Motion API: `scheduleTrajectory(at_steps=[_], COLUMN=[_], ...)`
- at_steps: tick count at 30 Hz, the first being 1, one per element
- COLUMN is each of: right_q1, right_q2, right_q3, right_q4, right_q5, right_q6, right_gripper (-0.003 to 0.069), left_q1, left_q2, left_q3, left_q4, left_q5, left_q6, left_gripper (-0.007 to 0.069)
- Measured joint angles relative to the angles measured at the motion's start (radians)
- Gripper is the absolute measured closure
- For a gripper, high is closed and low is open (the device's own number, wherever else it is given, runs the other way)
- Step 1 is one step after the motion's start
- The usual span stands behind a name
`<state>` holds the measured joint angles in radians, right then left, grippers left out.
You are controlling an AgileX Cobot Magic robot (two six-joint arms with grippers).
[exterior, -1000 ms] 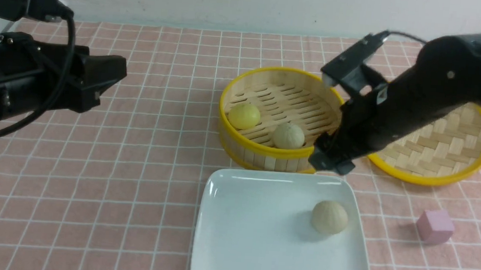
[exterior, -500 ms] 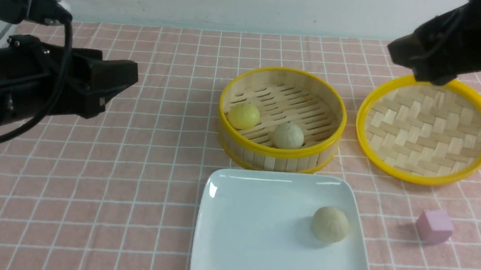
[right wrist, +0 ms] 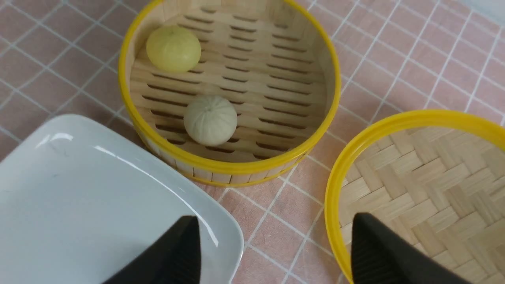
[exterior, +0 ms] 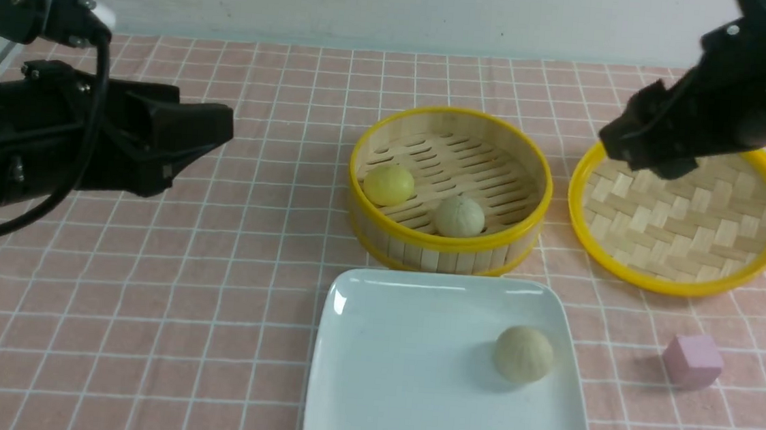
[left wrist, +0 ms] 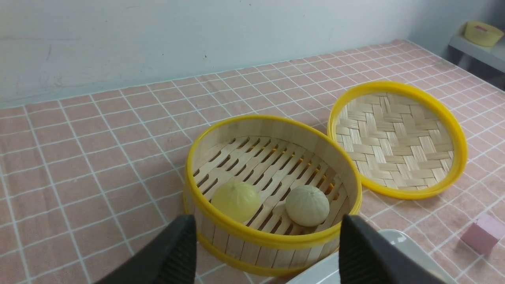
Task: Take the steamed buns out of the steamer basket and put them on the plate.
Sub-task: Use the right arm to grab the steamed stuffed bun that is closest to it
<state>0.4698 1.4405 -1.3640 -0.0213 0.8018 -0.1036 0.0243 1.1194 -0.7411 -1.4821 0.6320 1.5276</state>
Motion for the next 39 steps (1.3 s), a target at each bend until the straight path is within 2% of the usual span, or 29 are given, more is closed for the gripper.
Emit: scheduleTrajectory(at_steps=[13, 17, 23, 29, 34, 39], right_q1=[0.000, 0.000, 0.000, 0.001, 0.002, 0.003], right_q2=[0.430, 0.528, 0.648, 0.667, 0.667, 0.667], right_q3=[-0.358, -0.402, -0.411, -0.411, -0.416, -0.417], right_q4=[0.008, 0.012, 0.021, 0.091, 0.241, 0.272], right_q5=[0.006, 0.004, -0.010, -0.029, -0.029, -0.027], right_q6=[0.000, 0.000, 0.000, -0.025, -0.107, -0.146], right_gripper=[0.0158, 0.0160, 0.0200, 0.0215, 0.0216, 0.0216], left_q1=[0.000, 0.000, 0.000, 0.000, 0.000, 0.000], left_q2=[0.000, 0.000, 0.000, 0.000, 0.000, 0.000], left_q3=[0.000, 0.000, 0.000, 0.000, 0.000, 0.000], left_q4=[0.003, 0.004, 0.005, 0.005, 0.006, 0.006], left_q5=[-0.002, -0.002, -0.002, -0.002, -0.005, -0.005], left_q6=[0.000, 0.000, 0.000, 0.000, 0.000, 0.000], left_gripper=[0.0135, 0.0135, 0.0135, 0.0135, 0.0135, 0.0135])
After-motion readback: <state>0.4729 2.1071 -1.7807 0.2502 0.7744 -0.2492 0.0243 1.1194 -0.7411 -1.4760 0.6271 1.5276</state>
